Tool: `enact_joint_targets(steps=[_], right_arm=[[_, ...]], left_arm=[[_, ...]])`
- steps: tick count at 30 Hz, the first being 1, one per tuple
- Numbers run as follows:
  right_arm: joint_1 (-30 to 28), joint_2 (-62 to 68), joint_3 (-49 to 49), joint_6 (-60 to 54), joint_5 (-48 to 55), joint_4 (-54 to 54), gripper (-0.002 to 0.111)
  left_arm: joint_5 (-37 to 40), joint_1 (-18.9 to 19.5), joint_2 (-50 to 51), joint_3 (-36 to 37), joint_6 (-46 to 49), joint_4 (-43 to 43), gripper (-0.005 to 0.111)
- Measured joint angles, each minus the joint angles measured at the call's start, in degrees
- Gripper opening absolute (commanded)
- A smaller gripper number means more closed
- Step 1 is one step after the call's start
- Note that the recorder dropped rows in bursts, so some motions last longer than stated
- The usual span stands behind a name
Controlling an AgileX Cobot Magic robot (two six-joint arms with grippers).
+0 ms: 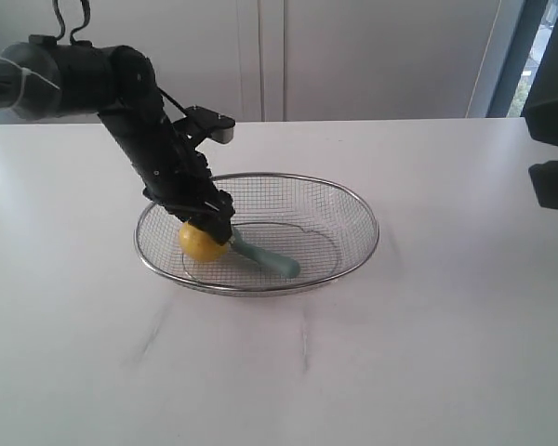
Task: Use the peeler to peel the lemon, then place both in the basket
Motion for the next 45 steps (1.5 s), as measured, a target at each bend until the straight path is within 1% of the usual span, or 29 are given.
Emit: enact_joint_targets(steps=[2, 3, 4, 6, 7, 8, 9, 10, 12, 15, 18, 21, 23, 36, 41, 45], right_arm=[[0.00, 0.00, 0.00, 0.00, 0.19, -0.10, 0.000], [0.00, 0.00, 0.00, 0.00, 0.32, -0.10, 0.000], [0.00, 0.00, 0.00, 0.00, 0.32, -0.10, 0.000], [0.00, 0.00, 0.00, 0.00, 0.32, -0.10, 0.000], [0.00, 0.00, 0.00, 0.00, 0.32, -0.10, 0.000], [0.00, 0.00, 0.00, 0.00, 0.32, -0.10, 0.000], [0.00, 0.00, 0.00, 0.00, 0.32, -0.10, 0.000], [0.00, 0.00, 0.00, 0.00, 0.32, -0.10, 0.000], [0.00, -0.15, 0.00, 0.00, 0.32, -0.45, 0.000], [0.00, -1.30, 0.00, 0.00, 0.32, -0.59, 0.000], [0.00, -2.84, 0.00, 0.00, 0.32, -0.71, 0.000], [0.00, -5.44, 0.00, 0.00, -1.26, -0.71, 0.000], [0.00, -6.74, 0.00, 0.00, -2.58, -0.71, 0.000], [0.00, -7.35, 2.63, 0.00, -4.32, -0.82, 0.000], [0.00, -7.35, 2.73, 0.00, -4.41, -0.82, 0.000], [0.00, -7.35, 2.73, 0.00, -4.53, -0.82, 0.000]], left_arm=[[4.18, 0.00, -0.11, -2.44, 0.00, 0.22, 0.067], [5.39, 0.00, -0.34, -3.27, 0.00, 0.44, 0.059], [6.96, 0.00, -1.26, -4.94, 0.00, 1.20, 0.054], [8.74, 0.00, -3.57, -7.03, 0.00, 2.27, 0.035], [9.35, 0.00, -5.17, -7.84, -0.30, 3.34, 0.029], [9.66, 0.00, -6.47, -8.19, -0.89, 4.26, 0.019], [10.15, 0.00, -8.70, -8.32, -2.47, 7.17, 0.014], [10.68, 0.00, -9.53, -8.32, -3.41, 8.70, 0.008], [12.71, 1.11, -12.35, -8.20, -5.35, 10.69, 0.000], [14.19, 2.62, -16.40, -5.87, -5.91, 11.14, 0.000], [14.57, 2.98, -20.65, -2.42, -6.00, 11.56, 0.000], [14.60, 3.00, -26.70, 4.19, -6.00, 11.67, 0.000], [13.69, 3.00, -31.08, 8.44, -6.13, 11.80, 0.000], [7.01, 3.10, -56.18, 25.04, -10.72, 11.95, 0.000], [5.82, 3.10, -62.17, 29.79, -11.27, 12.04, 0.000], [6.49, 3.10, -63.44, 30.51, -11.35, 12.08, 0.000]])
